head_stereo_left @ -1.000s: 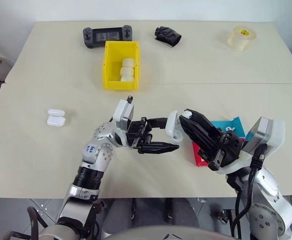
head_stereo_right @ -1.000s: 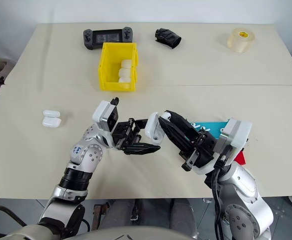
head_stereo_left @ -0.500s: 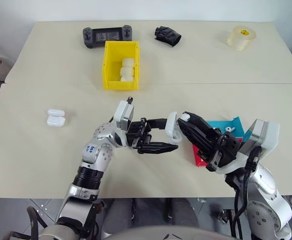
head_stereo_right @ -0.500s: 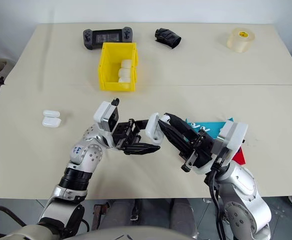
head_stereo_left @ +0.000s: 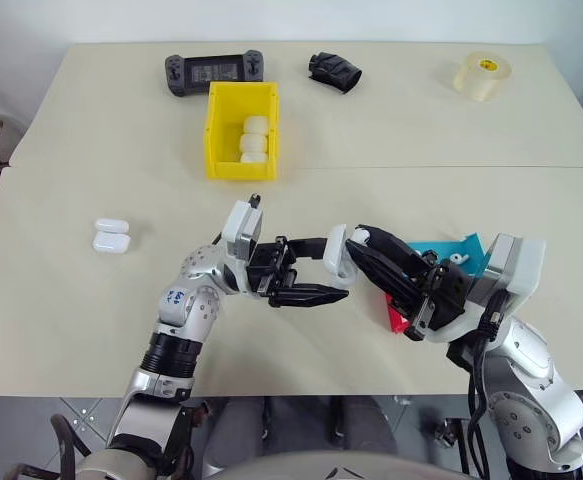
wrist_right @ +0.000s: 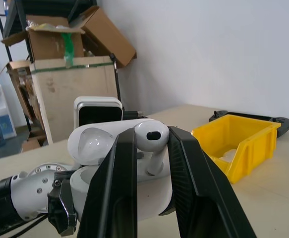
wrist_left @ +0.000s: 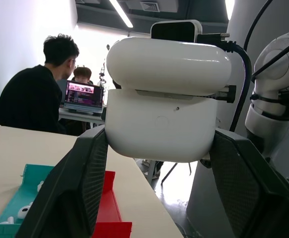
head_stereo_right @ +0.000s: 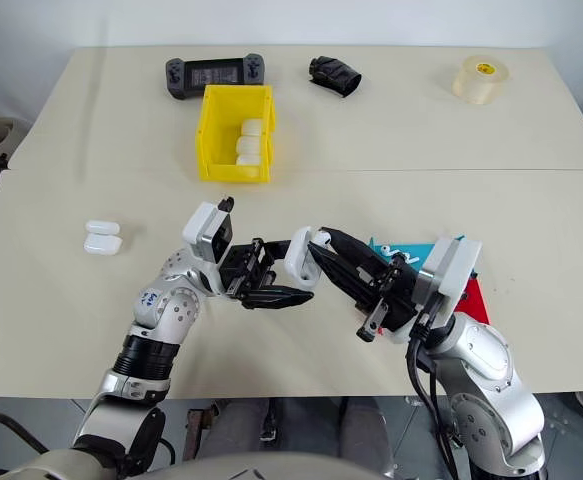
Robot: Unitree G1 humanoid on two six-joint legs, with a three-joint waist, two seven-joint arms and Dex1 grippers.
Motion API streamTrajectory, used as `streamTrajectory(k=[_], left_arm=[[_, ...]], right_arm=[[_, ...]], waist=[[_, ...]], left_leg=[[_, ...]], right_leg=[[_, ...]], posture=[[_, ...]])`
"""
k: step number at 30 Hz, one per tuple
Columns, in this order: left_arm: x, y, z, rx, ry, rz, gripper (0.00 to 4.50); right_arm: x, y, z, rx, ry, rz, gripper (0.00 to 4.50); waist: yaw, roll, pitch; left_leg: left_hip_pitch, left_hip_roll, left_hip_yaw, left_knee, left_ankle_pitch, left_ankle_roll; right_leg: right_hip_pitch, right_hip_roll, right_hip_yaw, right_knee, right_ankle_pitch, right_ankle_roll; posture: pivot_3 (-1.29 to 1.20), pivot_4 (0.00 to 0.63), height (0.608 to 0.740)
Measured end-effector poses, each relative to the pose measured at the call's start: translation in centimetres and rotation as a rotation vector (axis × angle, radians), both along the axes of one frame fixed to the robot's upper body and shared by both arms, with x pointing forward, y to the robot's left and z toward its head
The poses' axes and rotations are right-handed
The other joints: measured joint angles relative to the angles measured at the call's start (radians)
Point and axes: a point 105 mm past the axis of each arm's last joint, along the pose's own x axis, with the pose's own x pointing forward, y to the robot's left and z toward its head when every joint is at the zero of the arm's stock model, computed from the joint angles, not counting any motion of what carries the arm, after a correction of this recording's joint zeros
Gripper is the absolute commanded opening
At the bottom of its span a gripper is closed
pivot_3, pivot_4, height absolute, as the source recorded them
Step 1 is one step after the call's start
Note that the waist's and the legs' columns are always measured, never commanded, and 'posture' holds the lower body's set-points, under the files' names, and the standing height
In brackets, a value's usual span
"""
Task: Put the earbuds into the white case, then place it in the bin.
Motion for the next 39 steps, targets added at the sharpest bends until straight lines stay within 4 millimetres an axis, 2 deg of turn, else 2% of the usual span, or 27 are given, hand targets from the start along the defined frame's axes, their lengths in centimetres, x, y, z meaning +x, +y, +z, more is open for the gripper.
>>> streamTrajectory(k=[9, 11, 21, 25, 27, 30, 35, 38, 39], left_arm=[[-0.1, -0.2, -0.3, 0.022, 0.007, -0.011, 2.86], [-0.1, -0.2, -0.3, 0.020, 0.007, -0.012, 2.86], [0.1, 0.0, 0.0, -0.001, -0.003, 0.000, 2.86], [0.1, -0.1, 0.1, -0.010, -0.012, 0.003, 2.86], [0.1, -0.1, 0.3, -0.020, -0.029, 0.013, 2.86], [0.1, 0.3, 0.5, -0.030, -0.071, 0.036, 2.86], [0.0, 1.1, -0.9, -0.017, -0.101, 0.103, 2.86], [-0.1, 1.2, -1.2, -0.017, -0.135, 0.146, 2.86], [-0.2, 1.3, -1.4, -0.018, -0.136, 0.157, 2.86]], right_arm=[[-0.1, -0.4, -0.3, -0.061, 0.013, 0.018, 0.51], [0.0, -0.6, -0.3, -0.055, 0.037, 0.031, 1.25], [0.5, -1.9, -0.2, -0.067, 0.064, 0.006, 4.38], [0.4, -2.6, -0.2, -0.086, 0.059, -0.006, 4.45], [0.0, -4.0, -0.8, -0.149, 0.085, -0.038, 4.45], [-0.7, -7.4, -2.6, -0.237, 0.178, -0.127, 4.45], [-2.1, -14.7, -4.3, -0.403, 0.251, -0.287, 4.45], [-2.0, -18.7, -5.0, -0.490, 0.279, -0.376, 4.45], [-1.9, -19.4, -5.1, -0.516, 0.280, -0.385, 4.45]], waist=[[0.000, 0.000, 0.000], [0.000, 0.000, 0.000], [0.001, 0.000, 0.000], [0.001, 0.000, 0.000], [0.007, 0.000, 0.000], [0.013, 0.000, 0.000], [0.012, 0.000, 0.000], [0.005, 0.000, 0.000], [0.002, 0.000, 0.000]], left_leg=[[0.000, 0.000, 0.000, 0.000, 0.000, 0.000], [0.000, 0.000, 0.000, 0.000, 0.000, 0.000], [0.000, 0.000, 0.000, 0.000, 0.000, 0.000], [-0.001, 0.000, 0.000, 0.000, 0.000, 0.000], [-0.001, 0.000, -0.001, 0.000, 0.000, 0.000], [-0.001, 0.000, 0.001, 0.000, -0.001, 0.002], [0.002, 0.001, 0.001, 0.000, -0.002, 0.003], [0.004, 0.001, 0.002, 0.000, -0.002, 0.003], [0.004, 0.003, 0.001, 0.000, -0.002, 0.003]], right_leg=[[0.000, 0.000, 0.000, 0.000, 0.000, 0.000], [0.000, 0.000, 0.000, 0.000, 0.000, 0.000], [0.000, 0.000, 0.000, -0.001, 0.000, 0.000], [0.000, 0.000, 0.000, -0.001, 0.000, 0.000], [0.001, 0.000, -0.001, -0.002, 0.000, 0.000], [0.003, -0.001, -0.001, -0.006, 0.000, 0.000], [0.008, 0.000, -0.002, -0.011, 0.000, 0.000], [0.012, 0.000, -0.001, -0.017, 0.000, 0.000], [0.012, 0.000, -0.001, -0.018, 0.000, 0.000]], posture=[[0.00, 0.150, 0.740], [0.00, 0.150, 0.740], [0.00, 0.150, 0.740], [0.00, 0.150, 0.740], [0.00, 0.150, 0.740], [0.00, 0.150, 0.740], [0.00, 0.150, 0.740], [0.00, 0.150, 0.740], [0.00, 0.150, 0.740]])
